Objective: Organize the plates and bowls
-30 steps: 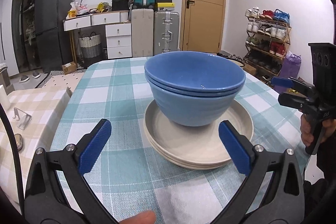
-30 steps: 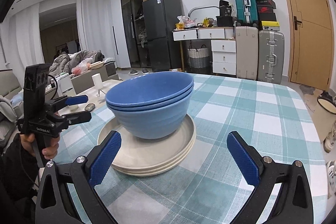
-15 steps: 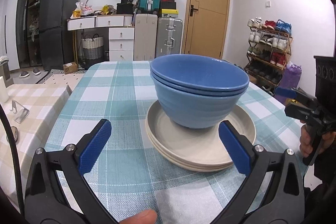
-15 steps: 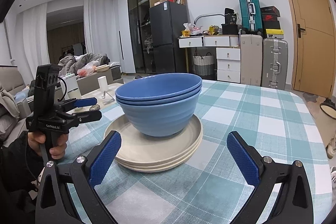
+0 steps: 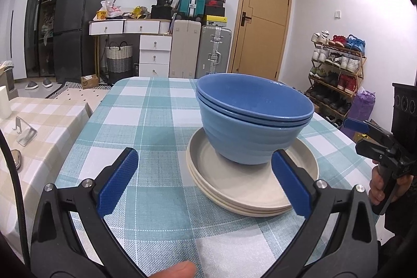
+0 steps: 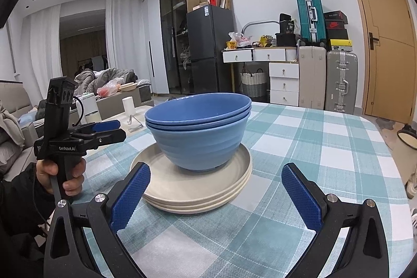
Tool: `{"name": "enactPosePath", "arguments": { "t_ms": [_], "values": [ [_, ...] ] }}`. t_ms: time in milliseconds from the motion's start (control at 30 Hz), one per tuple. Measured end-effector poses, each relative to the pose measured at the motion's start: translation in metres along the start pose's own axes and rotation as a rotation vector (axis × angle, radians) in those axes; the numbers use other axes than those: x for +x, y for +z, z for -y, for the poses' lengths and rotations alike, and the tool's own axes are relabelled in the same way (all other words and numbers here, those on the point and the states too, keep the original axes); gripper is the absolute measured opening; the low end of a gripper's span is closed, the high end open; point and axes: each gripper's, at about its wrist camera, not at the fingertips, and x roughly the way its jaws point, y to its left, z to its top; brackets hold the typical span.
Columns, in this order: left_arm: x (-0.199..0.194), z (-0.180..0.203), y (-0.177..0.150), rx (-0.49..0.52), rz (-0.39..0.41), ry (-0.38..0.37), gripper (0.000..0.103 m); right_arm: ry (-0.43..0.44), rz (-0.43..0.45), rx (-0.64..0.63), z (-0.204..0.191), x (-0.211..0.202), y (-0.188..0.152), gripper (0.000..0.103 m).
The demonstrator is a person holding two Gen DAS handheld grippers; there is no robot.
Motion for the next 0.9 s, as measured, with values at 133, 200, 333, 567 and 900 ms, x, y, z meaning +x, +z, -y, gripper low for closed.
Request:
{"name": "enactPosePath", "arguments": {
  "t_ms": [133, 200, 333, 567, 900],
  "values": [
    [-0.0012, -0.0021, -0.0006, -0.014, 0.003, -0.005, 0.102, 0.009, 0.006, 0.005, 0.0007, -0.0022, -0.0002, 0.103],
    [-0.0006, -0.0034, -0.0003, -0.023, 0.001, -0.001, 0.102, 0.005, 0.012, 0.005, 0.0008, -0.0031, -0.0004, 0.103],
    [0.0007, -0.0053, -0.0003, -0.036, 0.000, 0.004, 0.102, 0.009, 0.007, 0.004, 0.0006, -0.0028, -0.0008, 0.103],
    [-0.0006, -0.0047, -0.0007, -0.034, 0.007, 0.008, 0.102, 0.011, 0.005, 0.003, 0.0007, -0.0022, -0.0005, 0.103],
    [-0.0022, -0.0046, -0.0009, -0.032, 0.010, 0.008, 0.102, 0.012, 0.003, -0.006, -0.0016, -0.0012, -0.0010, 0.103]
  ]
}}
